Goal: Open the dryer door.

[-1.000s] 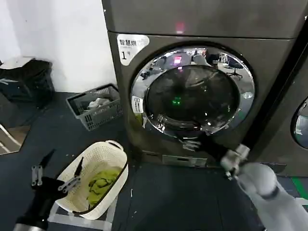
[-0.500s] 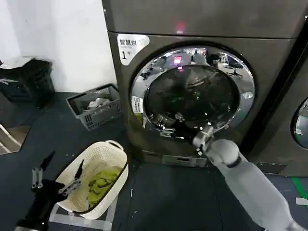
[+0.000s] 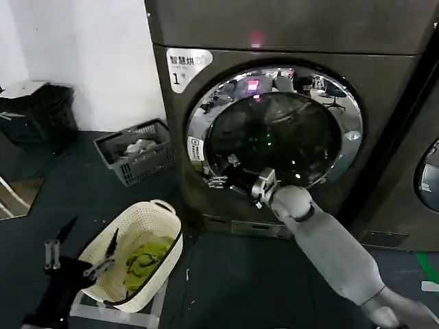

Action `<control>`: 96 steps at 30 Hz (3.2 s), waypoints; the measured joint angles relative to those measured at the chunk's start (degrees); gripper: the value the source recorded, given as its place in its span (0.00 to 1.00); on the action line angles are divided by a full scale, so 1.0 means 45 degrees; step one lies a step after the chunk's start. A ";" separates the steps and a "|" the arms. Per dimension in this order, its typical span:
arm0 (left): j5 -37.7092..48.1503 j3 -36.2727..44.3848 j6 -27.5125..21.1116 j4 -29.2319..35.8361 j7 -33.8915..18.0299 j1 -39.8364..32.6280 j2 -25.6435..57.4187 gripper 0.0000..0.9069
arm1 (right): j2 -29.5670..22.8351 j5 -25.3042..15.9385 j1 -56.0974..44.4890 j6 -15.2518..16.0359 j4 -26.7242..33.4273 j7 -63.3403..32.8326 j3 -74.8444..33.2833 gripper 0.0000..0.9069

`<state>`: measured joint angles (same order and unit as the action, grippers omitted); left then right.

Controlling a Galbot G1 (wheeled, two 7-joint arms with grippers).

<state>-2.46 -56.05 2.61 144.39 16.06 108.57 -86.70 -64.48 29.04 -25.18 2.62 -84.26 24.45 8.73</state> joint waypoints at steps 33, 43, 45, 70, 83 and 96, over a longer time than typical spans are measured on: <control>0.1617 -0.0325 -0.0948 -0.0367 0.0480 -0.0740 0.0594 1.00 | -0.0994 0.0678 0.0842 0.0561 0.0884 0.1784 0.0428 1.00; 0.2670 -0.0297 -0.2083 -0.1311 0.0467 -0.1732 0.1982 1.00 | -0.0350 0.1018 0.0443 0.0487 0.0052 0.3809 0.0109 1.00; 0.2820 -0.0245 -0.2240 -0.1521 0.0752 -0.1956 0.2200 1.00 | -0.0147 0.1098 0.0290 0.0510 -0.0237 0.4192 0.0001 1.00; 0.7632 0.1505 -0.3323 -0.5963 0.1634 -0.6143 0.6556 1.00 | 0.2420 0.1565 -0.2713 0.0460 -0.3010 1.0380 -0.2712 1.00; 0.8583 0.3569 -0.3048 -0.7690 0.2997 -0.8237 0.7585 1.00 | 0.3279 0.1167 -0.4846 -0.0344 -0.3374 1.3111 -0.4792 1.00; 0.9180 0.7145 -0.2443 -0.8899 0.3894 -1.0656 0.7804 1.00 | 0.3813 0.0918 -0.7757 -0.1309 -0.4047 1.3167 -0.8665 1.00</control>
<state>38.84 -23.90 -8.38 104.34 33.58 60.61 -51.58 -47.32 33.17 -60.09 -3.27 -102.47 83.71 -30.26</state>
